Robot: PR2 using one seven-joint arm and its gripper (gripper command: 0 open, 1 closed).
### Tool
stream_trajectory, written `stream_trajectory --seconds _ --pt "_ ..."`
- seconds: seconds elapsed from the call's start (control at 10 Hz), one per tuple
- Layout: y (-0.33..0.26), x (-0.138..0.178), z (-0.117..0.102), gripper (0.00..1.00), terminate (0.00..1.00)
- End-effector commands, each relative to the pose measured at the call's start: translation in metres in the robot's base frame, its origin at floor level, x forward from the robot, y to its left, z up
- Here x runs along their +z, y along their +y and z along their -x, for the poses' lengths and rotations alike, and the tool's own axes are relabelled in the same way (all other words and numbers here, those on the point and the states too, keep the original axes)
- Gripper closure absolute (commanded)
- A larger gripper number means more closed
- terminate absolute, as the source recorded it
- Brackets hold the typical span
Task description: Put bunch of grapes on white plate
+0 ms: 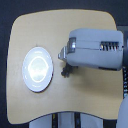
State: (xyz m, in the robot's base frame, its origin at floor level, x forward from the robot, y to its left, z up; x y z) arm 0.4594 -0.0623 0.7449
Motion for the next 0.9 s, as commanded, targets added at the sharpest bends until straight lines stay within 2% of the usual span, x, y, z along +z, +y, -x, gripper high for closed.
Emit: stream_trajectory --seconds 0.0,0.2,0.4,0.5,0.8 --pt "-0.001 -0.009 -0.008 0.0 0.0" --pt "-0.006 -0.014 -0.001 0.0 0.0" --pt "-0.034 -0.012 0.014 0.0 0.0" --pt "-0.059 -0.016 0.011 0.0 0.0" --pt "-0.068 -0.027 0.007 0.0 0.0"
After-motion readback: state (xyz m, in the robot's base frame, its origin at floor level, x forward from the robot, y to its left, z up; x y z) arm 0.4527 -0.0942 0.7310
